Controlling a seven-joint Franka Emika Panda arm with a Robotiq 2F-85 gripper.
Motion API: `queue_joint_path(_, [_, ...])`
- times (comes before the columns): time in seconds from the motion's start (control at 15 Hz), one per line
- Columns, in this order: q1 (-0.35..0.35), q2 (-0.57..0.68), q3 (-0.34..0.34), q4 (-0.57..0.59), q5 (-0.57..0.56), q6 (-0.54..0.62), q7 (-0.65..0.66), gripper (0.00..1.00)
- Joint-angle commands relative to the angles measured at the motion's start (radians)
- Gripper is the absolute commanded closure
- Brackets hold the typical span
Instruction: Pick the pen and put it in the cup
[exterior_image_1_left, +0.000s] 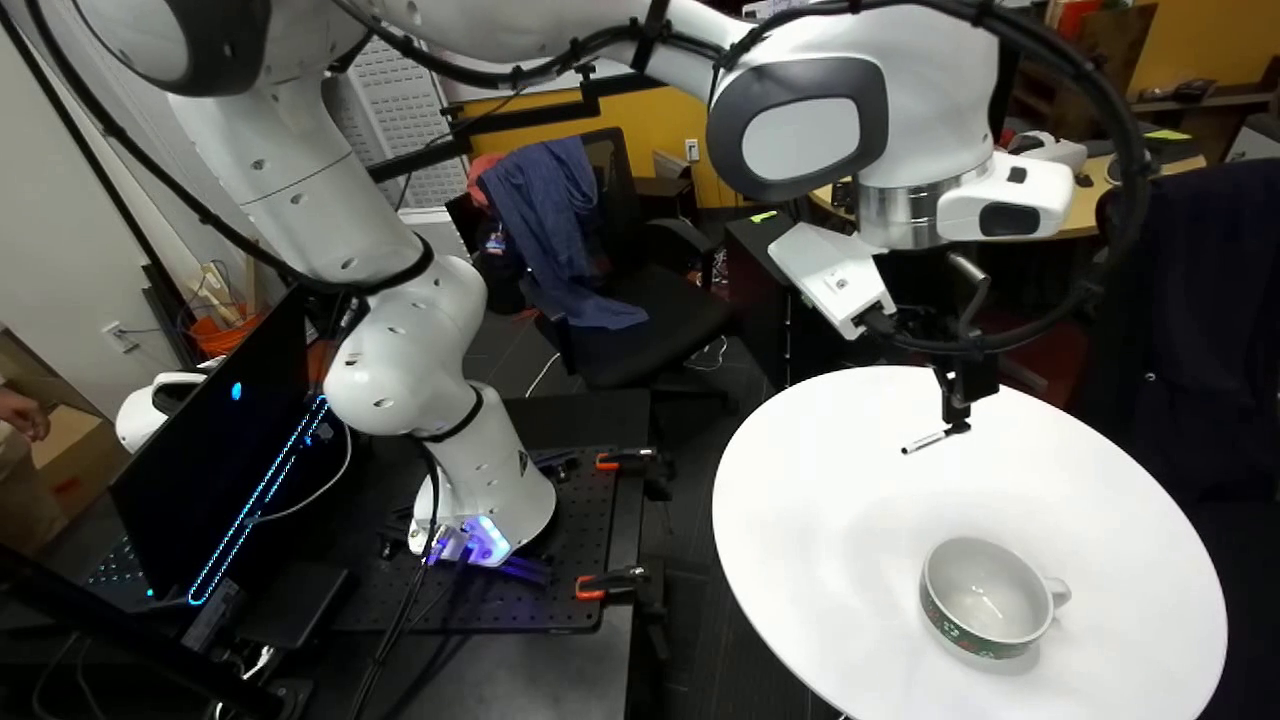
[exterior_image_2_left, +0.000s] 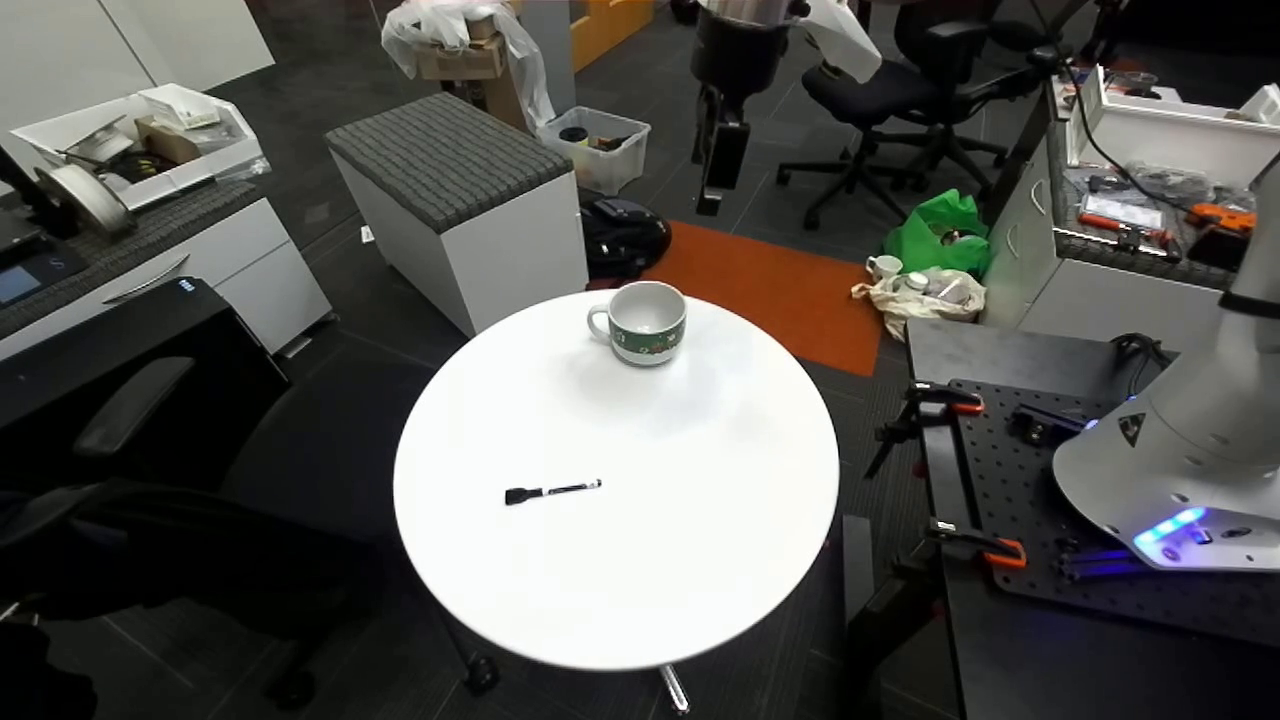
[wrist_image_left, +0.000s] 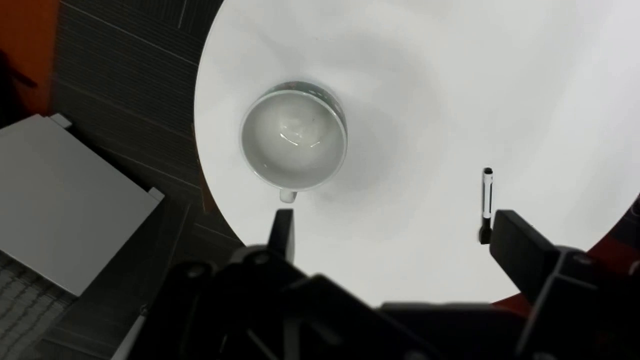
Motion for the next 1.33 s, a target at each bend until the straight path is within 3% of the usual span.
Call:
queue_joint_path(0.0, [0.017,0.042,0.025,0.002,0.009,0.053,-0.054,0.0])
queue_joint_path(0.73, [0.082,0.162,0.115,0.032,0.136,0.081,-0.226,0.0])
queue_joint_path(1.27, [0.086,0.314,0.188,0.051,0.092,0.247,-0.207,0.0])
